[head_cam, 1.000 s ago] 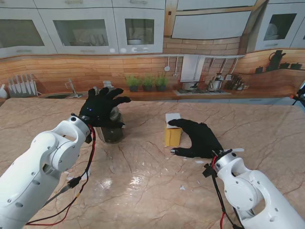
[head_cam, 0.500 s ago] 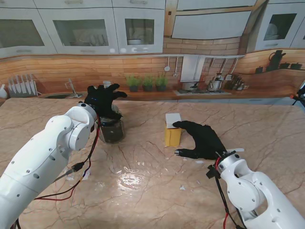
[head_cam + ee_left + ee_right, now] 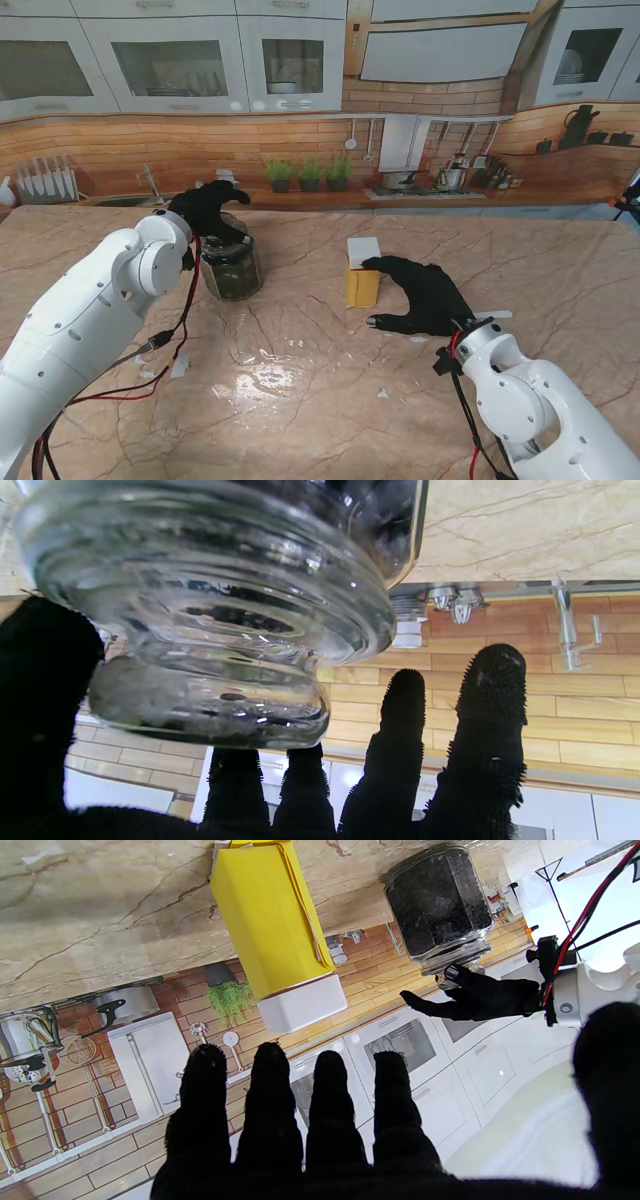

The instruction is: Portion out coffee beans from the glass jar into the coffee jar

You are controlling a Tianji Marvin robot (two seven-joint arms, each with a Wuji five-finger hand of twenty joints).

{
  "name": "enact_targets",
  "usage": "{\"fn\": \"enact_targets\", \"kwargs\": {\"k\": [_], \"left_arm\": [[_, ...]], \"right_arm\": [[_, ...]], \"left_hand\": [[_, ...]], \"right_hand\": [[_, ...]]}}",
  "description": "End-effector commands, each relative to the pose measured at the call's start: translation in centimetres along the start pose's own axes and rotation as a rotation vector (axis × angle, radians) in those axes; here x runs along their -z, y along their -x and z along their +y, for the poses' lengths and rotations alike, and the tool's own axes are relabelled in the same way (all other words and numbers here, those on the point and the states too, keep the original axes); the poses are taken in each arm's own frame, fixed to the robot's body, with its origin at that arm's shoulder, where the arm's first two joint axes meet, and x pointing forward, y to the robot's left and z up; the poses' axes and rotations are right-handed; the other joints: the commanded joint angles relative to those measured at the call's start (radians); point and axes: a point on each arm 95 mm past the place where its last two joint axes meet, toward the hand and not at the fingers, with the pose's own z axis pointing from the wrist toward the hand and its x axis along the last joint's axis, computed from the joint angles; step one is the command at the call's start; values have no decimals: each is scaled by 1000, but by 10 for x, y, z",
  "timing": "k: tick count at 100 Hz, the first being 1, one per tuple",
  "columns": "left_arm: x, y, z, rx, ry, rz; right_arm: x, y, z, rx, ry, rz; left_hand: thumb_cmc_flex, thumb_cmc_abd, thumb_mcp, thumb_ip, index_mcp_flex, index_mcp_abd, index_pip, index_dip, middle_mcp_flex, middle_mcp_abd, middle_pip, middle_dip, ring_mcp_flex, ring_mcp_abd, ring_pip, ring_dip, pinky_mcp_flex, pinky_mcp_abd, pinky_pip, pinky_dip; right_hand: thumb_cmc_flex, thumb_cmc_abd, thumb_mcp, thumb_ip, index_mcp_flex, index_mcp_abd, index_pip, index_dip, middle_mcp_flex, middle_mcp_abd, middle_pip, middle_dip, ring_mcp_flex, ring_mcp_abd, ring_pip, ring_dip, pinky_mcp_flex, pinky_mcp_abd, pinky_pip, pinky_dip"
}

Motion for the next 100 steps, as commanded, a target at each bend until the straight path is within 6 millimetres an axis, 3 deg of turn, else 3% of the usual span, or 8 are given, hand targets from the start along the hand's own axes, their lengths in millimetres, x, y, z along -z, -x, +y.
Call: {"fn": "enact_targets", "kwargs": {"k": [1, 9, 12, 21, 48, 69, 100], "left_arm": [[0, 3, 11, 11, 55, -18], [2, 4, 21, 18, 87, -20], [3, 4, 25, 20, 96, -17], [9, 3, 39, 40, 127, -13], [25, 0, 73, 96, 182, -23], [36, -5, 93, 142, 222, -32], [62, -22, 123, 205, 310, 6]], "right_arm": [[-1, -2, -2, -1, -2, 5], [-2, -2, -2, 0, -2, 8], [-2, -2, -2, 0, -2, 8], [-3, -3, -2, 0, 1, 11], [-6, -8, 0, 0, 8, 28], [-10, -12, 1, -6, 12, 41], [-13, -15, 2, -13, 16, 54]], "left_hand": [[59, -81, 93, 1, 27, -26, 50, 22, 35, -18, 39, 19, 73, -25, 41, 39, 97, -48, 84, -8], [67, -94, 106, -1, 42, -8, 79, 27, 78, -18, 60, 33, 153, -54, 81, 69, 208, -131, 155, -66], [69, -95, 112, -3, 42, -1, 89, 18, 86, -17, 64, 33, 173, -65, 90, 85, 230, -151, 187, -128], [72, -96, 115, -3, 47, 12, 97, 18, 92, -15, 67, 33, 200, -75, 103, 95, 272, -191, 203, -147], [90, -102, 122, 0, 60, 19, 113, 16, 106, -16, 75, 32, 214, -80, 103, 100, 289, -201, 210, -168], [128, -121, 159, 4, 81, 35, 145, 19, 126, -14, 89, 35, 248, -92, 120, 111, 328, -248, 231, -194], [123, -103, 146, 4, 66, 45, 141, 9, 121, -18, 85, 31, 223, -82, 104, 107, 315, -237, 225, -217]], "right_hand": [[37, -28, 10, 9, -3, -2, 9, -7, 6, -12, 1, 2, 5, -22, -1, -2, 0, -8, -14, -8], [36, -28, 10, 9, -3, -2, 10, -7, 7, -12, 2, 3, 6, -24, 0, -2, 2, -6, -14, -8], [37, -28, 10, 9, -3, -2, 10, -7, 7, -12, 2, 3, 6, -23, 0, -2, 2, -6, -14, -8], [37, -28, 10, 9, -4, -2, 10, -7, 6, -12, 4, 4, 7, -22, 0, -2, 3, -7, -14, -8], [42, -28, 8, 7, -3, 0, 13, -6, 3, -11, 8, 6, 8, -24, 3, -1, 4, -6, -12, -7], [41, -25, 8, 7, -2, 4, 16, -5, 2, -11, 13, 8, 9, -24, 5, 0, 7, -9, -11, -7], [40, -22, 8, 7, -2, 11, 18, -4, -2, -11, 22, 13, 11, -27, 9, 0, 11, -11, -9, -6]]}}
